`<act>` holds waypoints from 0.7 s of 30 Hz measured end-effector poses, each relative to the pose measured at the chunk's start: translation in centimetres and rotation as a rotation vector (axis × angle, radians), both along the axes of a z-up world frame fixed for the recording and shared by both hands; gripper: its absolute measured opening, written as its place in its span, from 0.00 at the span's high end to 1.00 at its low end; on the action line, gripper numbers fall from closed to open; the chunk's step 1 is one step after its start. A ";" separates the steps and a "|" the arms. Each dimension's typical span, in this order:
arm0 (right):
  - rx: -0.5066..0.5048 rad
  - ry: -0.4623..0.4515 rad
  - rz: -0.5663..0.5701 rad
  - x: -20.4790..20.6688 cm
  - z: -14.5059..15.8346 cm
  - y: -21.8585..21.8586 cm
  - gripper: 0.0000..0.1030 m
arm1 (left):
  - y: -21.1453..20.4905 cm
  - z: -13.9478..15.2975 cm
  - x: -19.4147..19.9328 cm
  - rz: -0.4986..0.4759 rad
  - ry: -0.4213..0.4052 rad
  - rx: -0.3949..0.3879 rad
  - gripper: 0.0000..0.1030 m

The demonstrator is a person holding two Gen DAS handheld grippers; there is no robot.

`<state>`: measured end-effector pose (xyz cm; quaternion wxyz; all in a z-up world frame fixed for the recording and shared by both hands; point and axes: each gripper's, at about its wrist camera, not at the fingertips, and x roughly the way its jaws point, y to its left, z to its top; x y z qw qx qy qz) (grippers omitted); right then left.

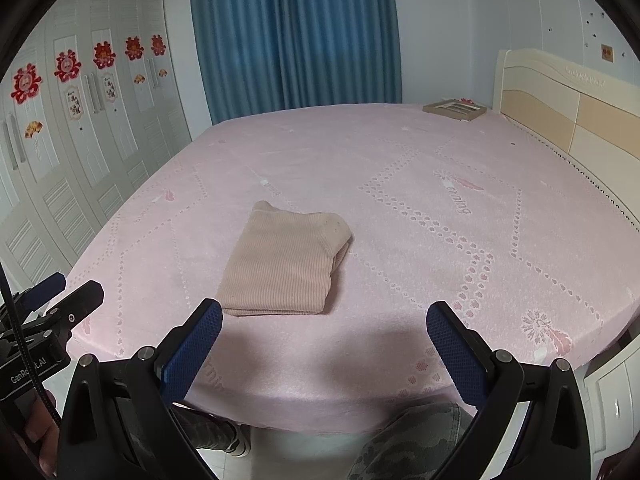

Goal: Fold small clothes

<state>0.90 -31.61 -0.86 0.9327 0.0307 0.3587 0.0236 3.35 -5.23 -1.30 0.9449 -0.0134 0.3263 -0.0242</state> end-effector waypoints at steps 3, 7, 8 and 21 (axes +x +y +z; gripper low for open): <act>0.003 0.000 0.001 -0.1 0.0 0.0 0.02 | 0.0 0.1 -0.1 0.001 -0.001 -0.001 0.15; 0.008 0.001 0.000 -0.1 0.0 0.0 0.02 | 0.1 0.1 -0.1 0.004 -0.002 0.001 0.15; 0.009 0.001 0.001 -0.1 0.0 0.0 0.02 | 0.1 0.1 -0.1 0.005 -0.002 0.001 0.15; 0.012 -0.006 0.003 -0.5 0.1 0.2 0.02 | -0.1 0.3 -0.3 0.010 -0.005 0.002 0.15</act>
